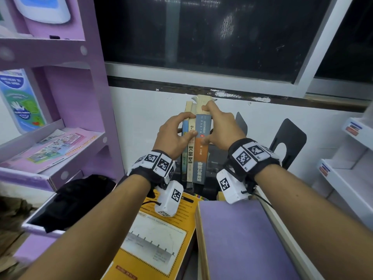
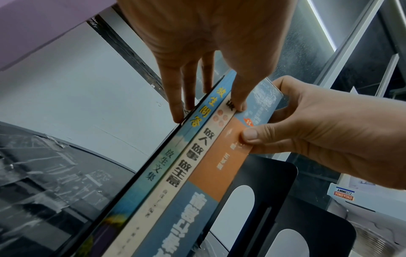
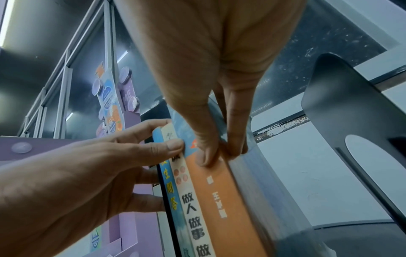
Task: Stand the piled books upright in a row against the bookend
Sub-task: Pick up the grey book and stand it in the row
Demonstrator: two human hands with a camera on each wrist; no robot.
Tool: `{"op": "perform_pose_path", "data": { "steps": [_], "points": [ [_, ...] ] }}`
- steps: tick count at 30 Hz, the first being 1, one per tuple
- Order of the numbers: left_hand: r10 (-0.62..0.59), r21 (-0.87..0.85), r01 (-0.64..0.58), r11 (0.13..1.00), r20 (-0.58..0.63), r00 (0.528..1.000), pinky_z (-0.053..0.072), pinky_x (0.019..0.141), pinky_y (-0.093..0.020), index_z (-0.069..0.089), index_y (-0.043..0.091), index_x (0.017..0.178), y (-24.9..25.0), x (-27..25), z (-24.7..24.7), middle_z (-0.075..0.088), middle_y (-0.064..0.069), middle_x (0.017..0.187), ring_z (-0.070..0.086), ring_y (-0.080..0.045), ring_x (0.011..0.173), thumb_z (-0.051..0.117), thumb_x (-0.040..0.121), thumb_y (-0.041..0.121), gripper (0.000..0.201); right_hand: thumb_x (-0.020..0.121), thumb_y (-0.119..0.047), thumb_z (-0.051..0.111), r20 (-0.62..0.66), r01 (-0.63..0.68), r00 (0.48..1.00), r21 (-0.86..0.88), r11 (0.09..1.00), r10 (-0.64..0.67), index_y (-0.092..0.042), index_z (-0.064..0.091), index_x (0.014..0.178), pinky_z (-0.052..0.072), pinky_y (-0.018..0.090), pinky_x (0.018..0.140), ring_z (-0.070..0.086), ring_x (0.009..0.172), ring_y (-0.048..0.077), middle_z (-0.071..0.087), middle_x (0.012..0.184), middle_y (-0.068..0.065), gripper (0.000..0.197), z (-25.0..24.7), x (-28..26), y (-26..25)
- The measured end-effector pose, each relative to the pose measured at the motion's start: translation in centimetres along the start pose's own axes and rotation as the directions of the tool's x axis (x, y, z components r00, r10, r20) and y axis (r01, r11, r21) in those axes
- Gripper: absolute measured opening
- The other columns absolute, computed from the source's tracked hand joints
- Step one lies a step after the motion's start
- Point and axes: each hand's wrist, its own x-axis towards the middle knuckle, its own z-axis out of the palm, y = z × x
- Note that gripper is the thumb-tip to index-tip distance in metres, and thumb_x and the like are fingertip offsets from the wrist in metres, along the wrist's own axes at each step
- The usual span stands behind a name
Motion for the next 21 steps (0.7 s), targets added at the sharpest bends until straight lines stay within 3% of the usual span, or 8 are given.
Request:
{"op": "perform_pose_path", "data": {
  "steps": [8, 11, 16, 21],
  "points": [
    [-0.012, 0.009, 0.011, 1.000, 0.030, 0.999, 0.056, 0.087, -0.034, 0.057, 0.033, 0.117, -0.25, 0.23, -0.12, 0.059, -0.001, 0.124, 0.062, -0.017, 0.104, 0.070, 0.084, 0.024, 0.037, 0.064, -0.013, 0.088, 0.004, 0.009, 1.000, 0.000, 1.000, -0.009, -0.023, 0.036, 0.125, 0.057, 0.044, 0.078, 0.061, 0.094, 0.027, 0.059, 0.110, 0.011, 0.080, -0.06, 0.06, 0.20],
    [-0.019, 0.008, 0.019, 1.000, 0.036, 0.999, 0.055, 0.090, -0.035, 0.056, 0.034, 0.117, -0.22, 0.28, -0.18, 0.058, -0.002, 0.124, 0.061, -0.018, 0.105, 0.070, 0.084, 0.024, 0.037, 0.066, -0.014, 0.087, 0.015, 0.022, 1.000, 0.010, 1.000, -0.022, -0.023, 0.037, 0.127, 0.056, 0.036, 0.076, 0.061, 0.097, 0.024, 0.059, 0.113, 0.010, 0.079, -0.19, 0.06, 0.32],
    [-0.030, 0.029, 0.028, 0.999, 0.055, 0.998, 0.053, 0.090, -0.031, 0.055, 0.033, 0.119, 0.06, 0.26, -0.30, 0.056, -0.003, 0.126, 0.059, -0.020, 0.108, 0.069, 0.085, 0.023, 0.038, 0.071, -0.017, 0.084, 0.018, 0.007, 1.000, 0.051, 0.999, -0.008, -0.022, 0.041, 0.123, 0.042, 0.019, 0.059, 0.053, 0.093, 0.016, 0.058, 0.113, 0.005, 0.068, -0.89, 0.12, 0.58],
    [-0.040, 0.039, 0.038, 0.999, 0.053, 0.998, 0.054, 0.088, -0.037, 0.056, 0.033, 0.118, 0.43, 0.12, -0.33, 0.057, -0.004, 0.124, 0.059, -0.022, 0.107, 0.068, 0.085, 0.022, 0.037, 0.073, -0.016, 0.082, 0.020, -0.013, 1.000, 0.121, 0.993, 0.011, -0.024, 0.041, 0.123, 0.045, 0.015, 0.054, 0.058, 0.090, 0.017, 0.060, 0.117, 0.008, 0.066, -0.86, -0.17, 0.55]
  ]
}}
